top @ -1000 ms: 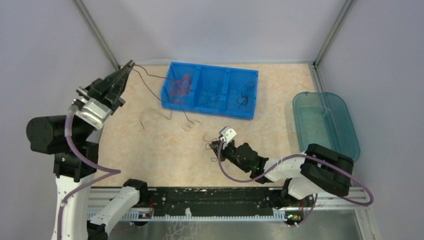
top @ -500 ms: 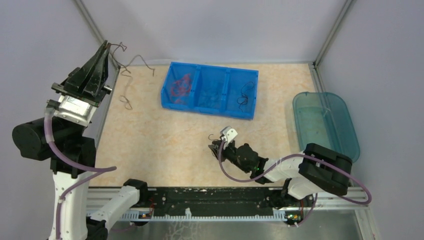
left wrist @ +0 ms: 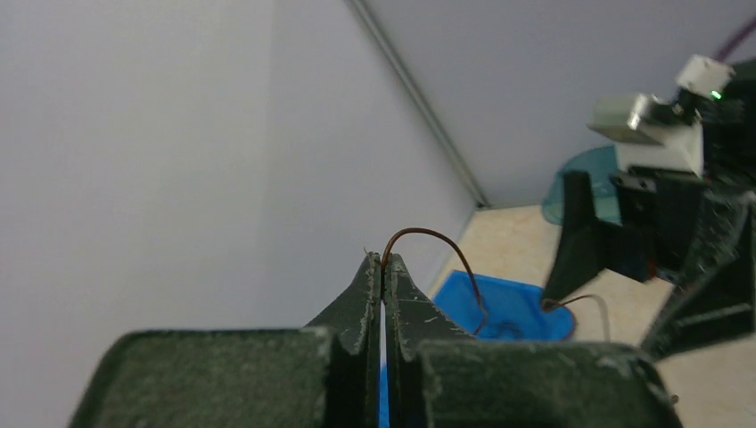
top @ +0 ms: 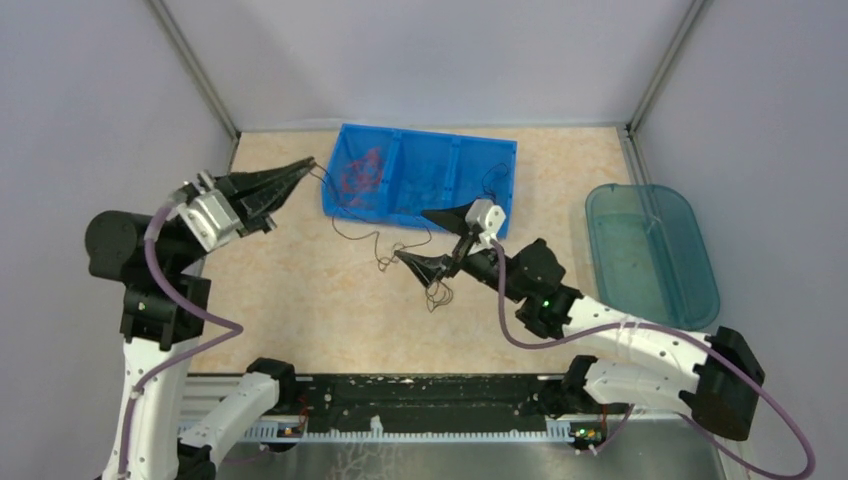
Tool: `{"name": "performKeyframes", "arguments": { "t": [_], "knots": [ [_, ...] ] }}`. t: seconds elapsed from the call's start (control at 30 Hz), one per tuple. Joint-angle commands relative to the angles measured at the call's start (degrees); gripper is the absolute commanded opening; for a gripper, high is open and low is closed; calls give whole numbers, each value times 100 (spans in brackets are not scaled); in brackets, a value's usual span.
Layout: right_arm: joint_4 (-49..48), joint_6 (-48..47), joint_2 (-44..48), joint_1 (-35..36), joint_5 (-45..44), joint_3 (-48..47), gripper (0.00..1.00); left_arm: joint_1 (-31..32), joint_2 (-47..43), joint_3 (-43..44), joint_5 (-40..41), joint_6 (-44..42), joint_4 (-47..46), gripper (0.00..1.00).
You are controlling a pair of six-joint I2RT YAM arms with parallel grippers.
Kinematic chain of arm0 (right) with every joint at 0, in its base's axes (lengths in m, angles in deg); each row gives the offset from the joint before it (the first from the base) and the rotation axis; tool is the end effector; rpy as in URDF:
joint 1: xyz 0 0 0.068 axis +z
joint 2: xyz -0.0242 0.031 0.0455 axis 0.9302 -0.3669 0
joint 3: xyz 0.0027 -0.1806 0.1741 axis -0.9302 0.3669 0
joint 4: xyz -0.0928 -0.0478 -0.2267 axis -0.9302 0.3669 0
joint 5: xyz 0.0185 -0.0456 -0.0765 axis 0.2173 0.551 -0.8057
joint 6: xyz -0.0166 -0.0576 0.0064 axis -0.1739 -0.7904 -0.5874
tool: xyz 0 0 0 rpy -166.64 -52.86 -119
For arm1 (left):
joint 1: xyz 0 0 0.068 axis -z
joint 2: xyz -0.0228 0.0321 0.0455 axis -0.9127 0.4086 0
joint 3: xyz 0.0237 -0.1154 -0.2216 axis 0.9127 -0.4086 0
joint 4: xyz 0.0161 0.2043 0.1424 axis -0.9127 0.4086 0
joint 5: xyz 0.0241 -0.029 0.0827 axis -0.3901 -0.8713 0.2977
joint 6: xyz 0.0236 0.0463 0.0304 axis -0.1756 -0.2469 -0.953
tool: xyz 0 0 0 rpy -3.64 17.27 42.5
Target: Untangle the cables
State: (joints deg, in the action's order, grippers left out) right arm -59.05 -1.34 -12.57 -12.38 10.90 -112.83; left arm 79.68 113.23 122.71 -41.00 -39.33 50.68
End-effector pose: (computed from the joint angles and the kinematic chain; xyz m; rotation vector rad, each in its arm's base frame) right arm 0.1350 0.2058 0.3149 -0.6526 1.1884 0.9197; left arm 0.1007 -0.0567 0.5163 0.9352 0.7444 -0.3457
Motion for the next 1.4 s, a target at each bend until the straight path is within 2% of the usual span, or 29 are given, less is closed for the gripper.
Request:
{"name": "performKeyframes", "arguments": {
  "t": [0.0,0.33,0.63,0.73,0.87,0.93,0.97,1.03,1.07,1.17,1.27,1.3,1.37],
  "knots": [
    [476,-493,154,-15,1040,-630,90,26,-152,-406,-1062,510,333,0],
    [-386,106,-645,-11,2092,-938,89,30,-167,-433,-1319,819,327,0],
    [-665,321,-1584,-11,2415,-1624,88,27,-191,-468,-1378,1000,333,0],
    [-827,594,-1898,-11,2769,-1835,85,27,-188,-481,-1381,999,325,0],
    [-1064,1021,-2252,-10,3244,-2004,72,30,-185,-476,-1377,943,333,0],
    [-944,1133,-2357,-11,3257,-2115,59,26,-177,-478,-1385,937,341,0],
    [-827,1138,-2379,-16,3130,-2171,46,25,-189,-476,-1380,938,329,0],
    [-653,1088,-2358,-46,2750,-2208,8,29,-190,-486,-1378,928,332,0],
    [-644,1116,-2324,-83,2618,-2184,0,26,-200,-502,-1376,901,333,0],
    [-770,1356,-2190,-260,2335,-2073,0,32,-258,-564,-1281,818,356,2],
    [-702,1641,-2050,-575,2036,-2050,0,24,-310,-682,-1177,729,424,12],
    [-644,1702,-1995,-705,1939,-2045,0,26,-325,-725,-1127,700,452,18],
    [-453,1753,-1864,-1046,1753,-2038,0,31,-345,-791,-1023,623,576,45]
  ]
}}
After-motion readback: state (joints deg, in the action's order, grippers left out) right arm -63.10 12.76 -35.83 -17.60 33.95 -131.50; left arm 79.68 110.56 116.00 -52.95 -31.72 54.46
